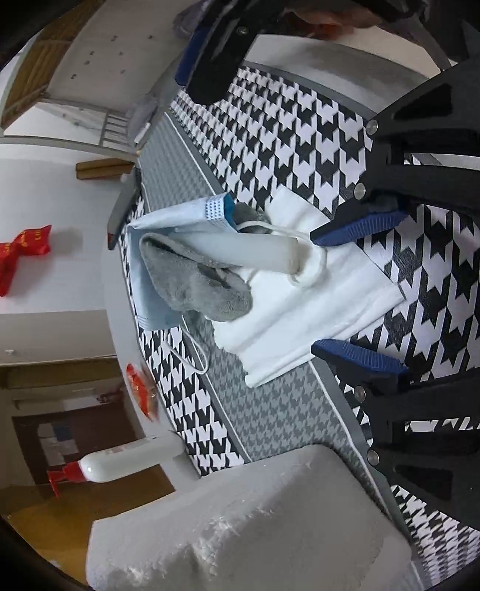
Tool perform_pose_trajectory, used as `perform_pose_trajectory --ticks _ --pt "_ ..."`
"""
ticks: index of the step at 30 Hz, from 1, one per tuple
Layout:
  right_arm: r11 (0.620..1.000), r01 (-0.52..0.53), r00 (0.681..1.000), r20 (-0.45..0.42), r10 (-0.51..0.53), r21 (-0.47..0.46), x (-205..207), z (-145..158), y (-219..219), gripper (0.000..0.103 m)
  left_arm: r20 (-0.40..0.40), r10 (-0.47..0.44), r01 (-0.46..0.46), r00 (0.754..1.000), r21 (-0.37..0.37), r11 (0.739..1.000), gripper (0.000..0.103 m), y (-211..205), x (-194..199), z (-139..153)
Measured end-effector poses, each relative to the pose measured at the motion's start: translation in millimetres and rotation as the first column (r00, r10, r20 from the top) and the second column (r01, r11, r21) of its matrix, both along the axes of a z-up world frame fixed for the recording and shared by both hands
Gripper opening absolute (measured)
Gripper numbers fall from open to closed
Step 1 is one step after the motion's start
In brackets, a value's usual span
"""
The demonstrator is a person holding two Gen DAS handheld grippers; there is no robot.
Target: Organize soft objects
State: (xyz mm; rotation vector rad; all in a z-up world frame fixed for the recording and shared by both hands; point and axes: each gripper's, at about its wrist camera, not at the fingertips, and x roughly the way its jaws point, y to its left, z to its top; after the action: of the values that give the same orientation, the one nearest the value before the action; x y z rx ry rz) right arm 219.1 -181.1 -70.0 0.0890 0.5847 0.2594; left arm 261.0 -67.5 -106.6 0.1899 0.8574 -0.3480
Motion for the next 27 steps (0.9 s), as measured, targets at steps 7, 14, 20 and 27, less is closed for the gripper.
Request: perform_pose_trajectory --ticks 7,14,20,27 --pt "1.000 -0.022 1.000 -0.015 0.022 0.001 8 -3 4 0.103 -0.006 -0.074 0.074 0.997 0.017 0.997 0.055 -4 -7 1" --pt "0.999 -0.042 0.998 -0.044 0.042 0.005 22 -3 9 0.103 -0.005 -0.097 0.097 0.995 0.002 0.995 0.018 -4 -6 2" --pt "0.999 -0.052 0.994 -0.100 0.052 0.000 44 -2 19 0.102 0.011 -0.121 0.121 0.993 -0.036 0.992 0.009 1 -6 7" --pt "0.994 -0.101 0.980 -0.167 0.105 0.029 68 -7 33 0.083 0.038 -0.134 0.136 0.990 -0.076 0.988 0.008 11 -12 15"
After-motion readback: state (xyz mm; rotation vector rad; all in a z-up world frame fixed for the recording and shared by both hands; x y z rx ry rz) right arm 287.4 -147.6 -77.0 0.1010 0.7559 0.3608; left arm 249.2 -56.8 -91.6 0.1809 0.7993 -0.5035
